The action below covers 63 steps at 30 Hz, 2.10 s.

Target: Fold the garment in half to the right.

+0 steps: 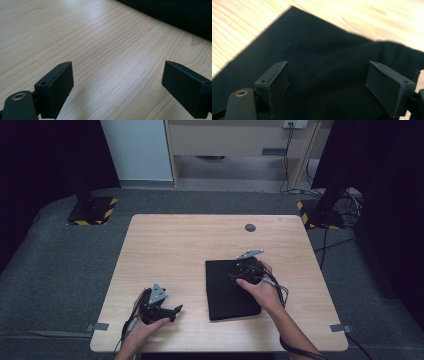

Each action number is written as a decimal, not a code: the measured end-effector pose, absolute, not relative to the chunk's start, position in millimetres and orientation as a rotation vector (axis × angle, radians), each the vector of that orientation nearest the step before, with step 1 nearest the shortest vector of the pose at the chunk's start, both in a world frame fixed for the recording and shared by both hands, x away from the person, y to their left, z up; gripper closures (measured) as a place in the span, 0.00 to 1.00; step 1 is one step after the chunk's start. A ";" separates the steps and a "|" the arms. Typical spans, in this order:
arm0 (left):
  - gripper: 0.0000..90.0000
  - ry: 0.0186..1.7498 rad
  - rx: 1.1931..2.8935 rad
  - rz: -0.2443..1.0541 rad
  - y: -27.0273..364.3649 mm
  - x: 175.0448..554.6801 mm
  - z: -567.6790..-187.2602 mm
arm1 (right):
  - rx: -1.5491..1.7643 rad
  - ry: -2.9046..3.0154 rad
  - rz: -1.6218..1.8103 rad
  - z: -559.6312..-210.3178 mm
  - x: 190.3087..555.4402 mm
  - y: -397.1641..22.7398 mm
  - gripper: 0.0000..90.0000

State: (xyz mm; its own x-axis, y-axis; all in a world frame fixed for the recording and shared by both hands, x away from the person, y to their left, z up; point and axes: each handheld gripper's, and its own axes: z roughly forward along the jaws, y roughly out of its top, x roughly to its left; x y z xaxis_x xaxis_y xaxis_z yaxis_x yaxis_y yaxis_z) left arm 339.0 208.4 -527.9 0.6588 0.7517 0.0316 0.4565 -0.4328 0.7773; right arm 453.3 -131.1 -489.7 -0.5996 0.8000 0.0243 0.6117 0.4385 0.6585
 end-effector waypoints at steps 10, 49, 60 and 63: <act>0.11 0.930 2.120 0.477 205.7 338.5 -531.3 | 1.283 2.396 1.002 -511.5 458.2 -148.6 0.14; 0.05 0.941 2.190 0.429 207.6 338.1 -534.2 | 1.070 2.468 0.908 -501.7 425.1 -132.4 0.04; 0.05 0.985 2.173 0.441 221.0 339.9 -531.1 | 1.147 2.426 0.859 -526.1 434.3 -120.7 0.00; 0.05 0.986 2.173 0.442 221.6 339.6 -530.2 | 1.192 2.384 0.873 -527.7 440.4 -115.0 0.00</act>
